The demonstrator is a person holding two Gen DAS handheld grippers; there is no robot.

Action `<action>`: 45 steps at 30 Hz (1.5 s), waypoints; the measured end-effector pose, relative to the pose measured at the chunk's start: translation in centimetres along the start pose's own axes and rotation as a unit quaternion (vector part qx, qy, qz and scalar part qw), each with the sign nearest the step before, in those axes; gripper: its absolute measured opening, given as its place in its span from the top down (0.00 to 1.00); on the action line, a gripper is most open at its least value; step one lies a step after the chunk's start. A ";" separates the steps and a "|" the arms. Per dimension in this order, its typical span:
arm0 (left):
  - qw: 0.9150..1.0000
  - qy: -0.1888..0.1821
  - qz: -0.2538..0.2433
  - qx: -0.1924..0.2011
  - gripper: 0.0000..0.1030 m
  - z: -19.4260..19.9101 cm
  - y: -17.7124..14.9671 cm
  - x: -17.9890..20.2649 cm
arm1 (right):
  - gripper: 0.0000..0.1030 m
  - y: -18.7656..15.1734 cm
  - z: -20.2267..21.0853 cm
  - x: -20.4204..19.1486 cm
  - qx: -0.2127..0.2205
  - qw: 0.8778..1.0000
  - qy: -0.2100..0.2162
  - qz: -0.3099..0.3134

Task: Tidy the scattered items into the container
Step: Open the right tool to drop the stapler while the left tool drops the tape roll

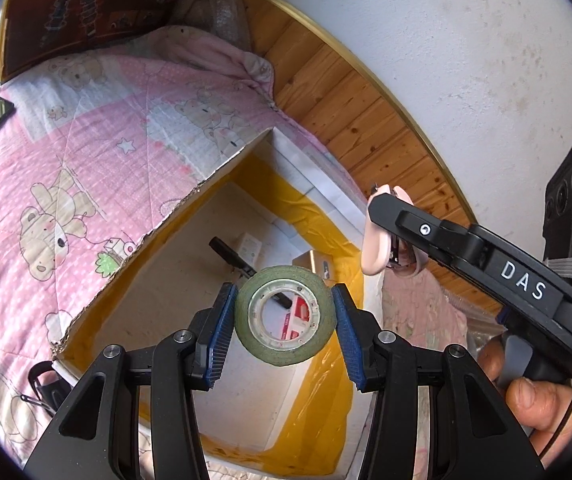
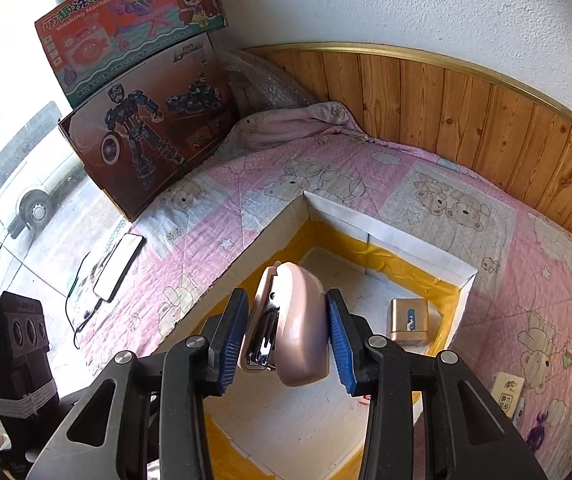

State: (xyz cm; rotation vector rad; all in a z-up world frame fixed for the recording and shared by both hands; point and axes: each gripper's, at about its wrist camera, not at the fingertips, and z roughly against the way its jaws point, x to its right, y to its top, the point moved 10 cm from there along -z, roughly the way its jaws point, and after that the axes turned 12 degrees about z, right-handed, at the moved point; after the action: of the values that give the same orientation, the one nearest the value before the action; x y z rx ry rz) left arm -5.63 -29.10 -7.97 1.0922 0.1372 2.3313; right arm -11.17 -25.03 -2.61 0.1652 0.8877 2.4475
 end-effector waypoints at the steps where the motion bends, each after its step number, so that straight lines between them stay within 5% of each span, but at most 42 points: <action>1: 1.000 0.002 -0.002 -0.001 0.52 -0.1 -0.1 0.1 | 0.60 0.1 -0.3 0.0 -0.003 1.000 -0.001 0.003; 16: 0.999 0.033 -0.001 -0.037 0.52 -2.3 -1.7 -0.2 | 0.60 2.0 -5.2 1.5 -0.049 0.997 -0.034 0.039; 38: 0.995 0.058 0.045 -0.074 0.52 -4.8 -3.7 -1.2 | 0.60 -1.4 -14.6 5.7 -0.157 0.978 -0.102 0.091; 45: 0.993 0.068 0.063 -0.079 0.51 -5.0 -3.4 -2.0 | 0.59 -1.4 -15.6 6.4 -0.156 0.981 -0.097 0.068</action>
State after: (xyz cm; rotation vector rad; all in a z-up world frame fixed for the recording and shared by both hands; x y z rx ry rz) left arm -6.74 -26.64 -13.71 0.8890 -0.0679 2.4820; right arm -20.51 -29.62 -16.01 0.3541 0.4130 2.6056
